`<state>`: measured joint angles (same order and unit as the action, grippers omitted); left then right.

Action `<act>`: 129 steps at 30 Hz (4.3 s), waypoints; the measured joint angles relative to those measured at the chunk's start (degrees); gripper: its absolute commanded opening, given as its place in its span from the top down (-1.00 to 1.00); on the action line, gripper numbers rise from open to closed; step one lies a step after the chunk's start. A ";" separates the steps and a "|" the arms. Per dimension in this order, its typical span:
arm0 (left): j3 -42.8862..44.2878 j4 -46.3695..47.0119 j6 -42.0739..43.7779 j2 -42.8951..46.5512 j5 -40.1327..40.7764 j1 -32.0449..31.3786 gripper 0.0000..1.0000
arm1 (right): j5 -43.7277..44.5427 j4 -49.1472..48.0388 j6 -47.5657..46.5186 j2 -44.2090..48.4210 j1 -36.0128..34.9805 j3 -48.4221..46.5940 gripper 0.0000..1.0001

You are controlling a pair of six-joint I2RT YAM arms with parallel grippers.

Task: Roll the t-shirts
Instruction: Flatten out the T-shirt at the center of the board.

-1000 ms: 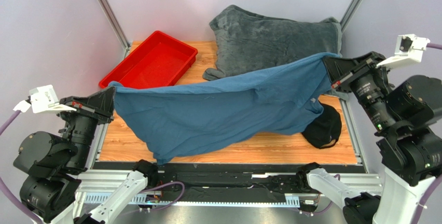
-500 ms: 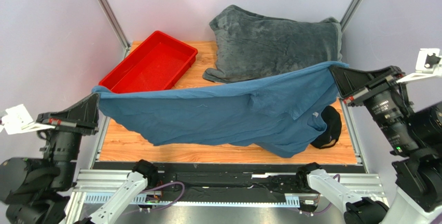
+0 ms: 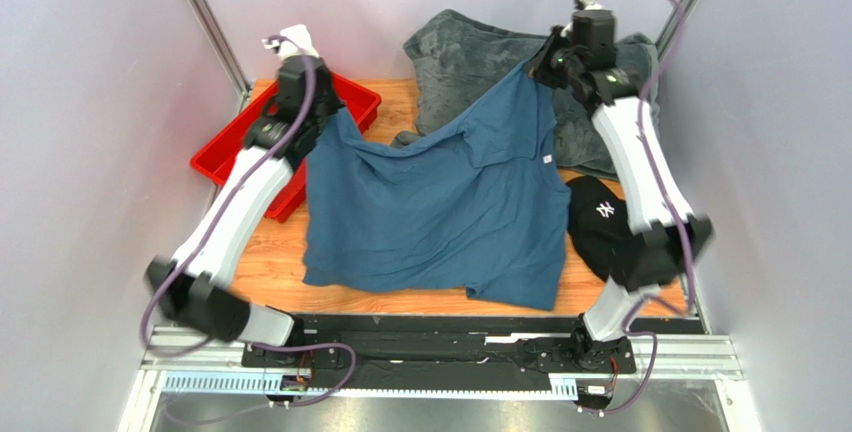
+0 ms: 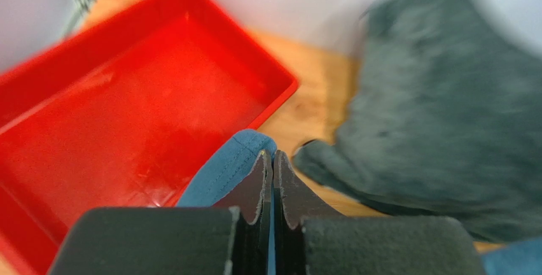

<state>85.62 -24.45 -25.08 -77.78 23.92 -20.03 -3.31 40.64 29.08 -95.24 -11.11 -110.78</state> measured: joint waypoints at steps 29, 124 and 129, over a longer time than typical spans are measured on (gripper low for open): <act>14.82 0.15 -1.60 -25.49 -16.59 11.61 0.67 | -9.51 -3.10 5.44 -21.94 9.51 -12.98 0.56; -59.76 4.26 -30.23 14.93 -12.57 15.56 0.25 | 5.22 -5.49 20.79 36.61 6.34 82.93 -0.13; -59.76 5.25 -30.38 14.93 -12.61 15.56 0.36 | 2.73 -5.95 22.27 37.20 6.32 84.96 0.18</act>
<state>25.87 -19.20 -55.46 -62.85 11.31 -4.47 -0.58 34.70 51.35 -58.04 -4.80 -25.82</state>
